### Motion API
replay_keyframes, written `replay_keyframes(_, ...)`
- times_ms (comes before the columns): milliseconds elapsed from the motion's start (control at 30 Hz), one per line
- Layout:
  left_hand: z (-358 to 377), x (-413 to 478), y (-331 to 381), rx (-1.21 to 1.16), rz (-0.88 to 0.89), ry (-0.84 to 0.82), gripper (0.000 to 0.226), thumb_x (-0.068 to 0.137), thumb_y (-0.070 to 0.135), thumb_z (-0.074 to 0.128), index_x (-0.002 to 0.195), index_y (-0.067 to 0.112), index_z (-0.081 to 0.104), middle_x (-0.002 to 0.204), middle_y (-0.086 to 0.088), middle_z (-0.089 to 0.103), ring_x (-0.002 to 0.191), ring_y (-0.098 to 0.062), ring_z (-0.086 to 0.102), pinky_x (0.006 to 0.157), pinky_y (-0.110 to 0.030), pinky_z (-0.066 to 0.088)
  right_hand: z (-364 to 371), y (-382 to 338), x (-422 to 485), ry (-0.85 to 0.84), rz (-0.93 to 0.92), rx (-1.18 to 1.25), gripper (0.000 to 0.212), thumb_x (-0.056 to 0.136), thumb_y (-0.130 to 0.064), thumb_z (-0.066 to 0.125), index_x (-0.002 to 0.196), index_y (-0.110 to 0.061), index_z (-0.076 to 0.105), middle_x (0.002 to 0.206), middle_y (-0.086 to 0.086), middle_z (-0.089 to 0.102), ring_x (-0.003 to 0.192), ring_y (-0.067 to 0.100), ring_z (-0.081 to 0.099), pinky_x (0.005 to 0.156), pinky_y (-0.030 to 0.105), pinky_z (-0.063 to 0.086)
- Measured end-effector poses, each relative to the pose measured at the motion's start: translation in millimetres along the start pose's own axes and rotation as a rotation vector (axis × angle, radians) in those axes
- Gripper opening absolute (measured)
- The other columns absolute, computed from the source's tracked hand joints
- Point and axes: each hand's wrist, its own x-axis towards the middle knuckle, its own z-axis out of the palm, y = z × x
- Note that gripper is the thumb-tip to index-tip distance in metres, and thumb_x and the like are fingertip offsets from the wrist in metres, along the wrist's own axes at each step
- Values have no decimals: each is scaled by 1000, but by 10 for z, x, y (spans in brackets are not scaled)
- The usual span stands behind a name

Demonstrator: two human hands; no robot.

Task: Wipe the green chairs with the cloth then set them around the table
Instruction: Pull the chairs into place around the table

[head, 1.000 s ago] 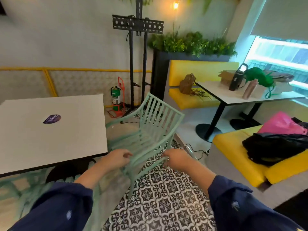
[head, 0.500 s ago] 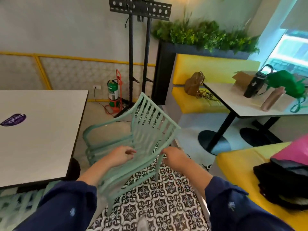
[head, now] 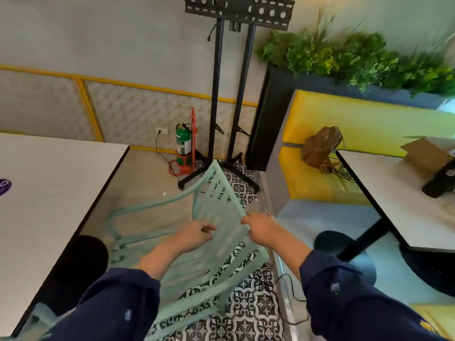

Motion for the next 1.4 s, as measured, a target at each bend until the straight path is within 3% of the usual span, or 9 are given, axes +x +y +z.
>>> replay_keyframes(233, 474, 1062, 304, -151, -192, 81, 43, 89, 16, 53, 132, 14, 49, 136, -8, 51, 116, -22, 53, 97, -25, 39, 3, 647, 1207, -56, -273, -155, 57, 84, 3, 43, 136, -20, 45, 133, 12, 44, 124, 35, 44, 101, 45, 36)
replay_keyframes(367, 805, 1523, 567, -245, -289, 103, 49, 90, 14, 56, 137, 6, 43, 143, -12, 44, 133, -26, 42, 106, -28, 32, 33, 971, 1868, -129, -438, -235, 55, 87, -3, 43, 139, -20, 41, 147, 13, 33, 134, 36, 33, 111, 53, 27)
replay_keyframes(500, 1236, 1798, 737, -267, -425, 130, 50, 87, 22, 58, 131, 5, 43, 133, -15, 51, 121, -31, 51, 97, -35, 43, 87, 1066, 2305, -151, -565, -344, 61, 86, -5, 45, 143, -24, 33, 157, 8, 16, 144, 32, 16, 115, 57, 16)
replay_keyframes(667, 1602, 2016, 873, -335, -598, 123, 90, 80, 23, 64, 147, 18, 6, 123, -19, 57, 104, -36, 61, 85, -43, 54, 152, 1016, 2788, -163, -658, -422, 61, 87, 1, 39, 142, -24, 34, 159, 6, 9, 147, 31, 1, 115, 59, 3)
replay_keyframes(800, 1699, 2038, 780, -411, -683, 77, 98, 81, 17, 64, 149, 28, -6, 120, -21, 59, 98, -33, 62, 86, -42, 53, 388, 917, 2996, -162, -717, -503, 46, 90, -8, 47, 130, -31, 51, 154, 9, 22, 146, 37, -7, 114, 60, -5)
replay_keyframes(1033, 1757, 2025, 652, -506, -651, 53, 98, 80, 13, 65, 148, 33, -3, 114, -11, 64, 91, -22, 63, 83, -35, 55, 454, 979, 3107, -231, -737, -351, 37, 84, -8, 62, 111, -31, 61, 135, 6, 41, 147, 32, -2, 105, 65, 25)
replay_keyframes(1200, 1686, 1908, 555, -439, -636, -9, 95, 80, 16, 67, 148, 32, 3, 118, -9, 63, 100, -25, 62, 90, -37, 52, 491, 1024, 3020, -250, -707, -295, 31, 81, -20, 69, 109, -33, 62, 131, 3, 45, 146, 33, 3, 106, 66, 27)
replay_keyframes(1300, 1608, 1770, 440, -397, -651, -25, 92, 80, 18, 67, 147, 33, 7, 122, -8, 61, 106, -26, 60, 91, -38, 47, 512, 962, 2962, -266, -681, -276, 28, 82, -26, 68, 108, -34, 62, 133, 3, 44, 145, 32, 6, 102, 60, 35)
replay_keyframes(1400, 1506, 1612, 262, -388, -676, 26, 88, 79, 14, 64, 146, 37, 11, 117, -6, 63, 100, -23, 60, 91, -38, 48, 497, 770, 2945, -262, -697, -311, 31, 85, -31, 64, 116, -34, 60, 138, 4, 41, 142, 34, 10, 106, 62, 27)
